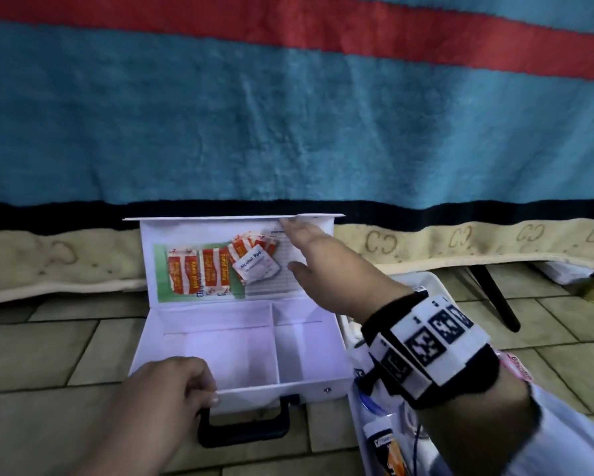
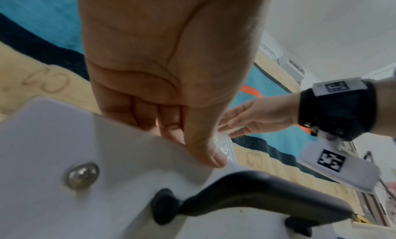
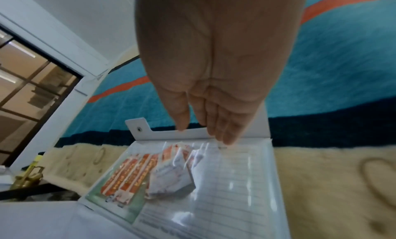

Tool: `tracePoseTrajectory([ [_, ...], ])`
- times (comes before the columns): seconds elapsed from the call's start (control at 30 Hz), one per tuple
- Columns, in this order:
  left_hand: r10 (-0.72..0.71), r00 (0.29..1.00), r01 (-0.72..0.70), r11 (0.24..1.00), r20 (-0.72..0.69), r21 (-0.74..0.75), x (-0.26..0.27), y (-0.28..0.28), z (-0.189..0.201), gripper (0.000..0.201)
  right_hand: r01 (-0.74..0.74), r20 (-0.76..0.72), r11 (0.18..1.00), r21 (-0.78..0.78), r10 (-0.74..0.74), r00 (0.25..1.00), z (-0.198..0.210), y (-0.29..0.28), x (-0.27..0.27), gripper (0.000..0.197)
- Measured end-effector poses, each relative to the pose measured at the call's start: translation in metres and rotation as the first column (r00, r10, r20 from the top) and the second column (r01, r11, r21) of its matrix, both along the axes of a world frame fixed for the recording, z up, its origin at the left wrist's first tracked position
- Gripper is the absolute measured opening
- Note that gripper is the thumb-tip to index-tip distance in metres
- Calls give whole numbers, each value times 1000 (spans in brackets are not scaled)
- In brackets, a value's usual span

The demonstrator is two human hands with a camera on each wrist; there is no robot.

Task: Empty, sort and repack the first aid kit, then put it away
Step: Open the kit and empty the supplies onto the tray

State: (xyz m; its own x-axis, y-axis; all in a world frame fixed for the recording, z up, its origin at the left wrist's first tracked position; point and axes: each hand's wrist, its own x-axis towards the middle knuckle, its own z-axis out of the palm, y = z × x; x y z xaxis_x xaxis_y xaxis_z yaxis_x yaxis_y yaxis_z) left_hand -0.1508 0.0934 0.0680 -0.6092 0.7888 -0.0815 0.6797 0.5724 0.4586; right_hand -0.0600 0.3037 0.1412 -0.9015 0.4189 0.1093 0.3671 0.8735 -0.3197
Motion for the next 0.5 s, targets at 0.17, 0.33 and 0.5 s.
tracePoseTrajectory([
  [0.17, 3, 1000, -3, 1000, 15, -8, -2, 2, 0, 22, 14, -42, 995, 102, -10, 999, -2, 5, -39, 39],
  [0.33, -8, 1000, 8, 1000, 14, -2, -8, 1, 0, 14, 97, -28, 994, 51, -96, 995, 10, 5, -55, 30],
  [0.5, -46, 999, 46, 999, -12, -3, -10, 3, 2, 16, 32, 106, 986, 162, -50, 993, 19, -4, -61, 44],
])
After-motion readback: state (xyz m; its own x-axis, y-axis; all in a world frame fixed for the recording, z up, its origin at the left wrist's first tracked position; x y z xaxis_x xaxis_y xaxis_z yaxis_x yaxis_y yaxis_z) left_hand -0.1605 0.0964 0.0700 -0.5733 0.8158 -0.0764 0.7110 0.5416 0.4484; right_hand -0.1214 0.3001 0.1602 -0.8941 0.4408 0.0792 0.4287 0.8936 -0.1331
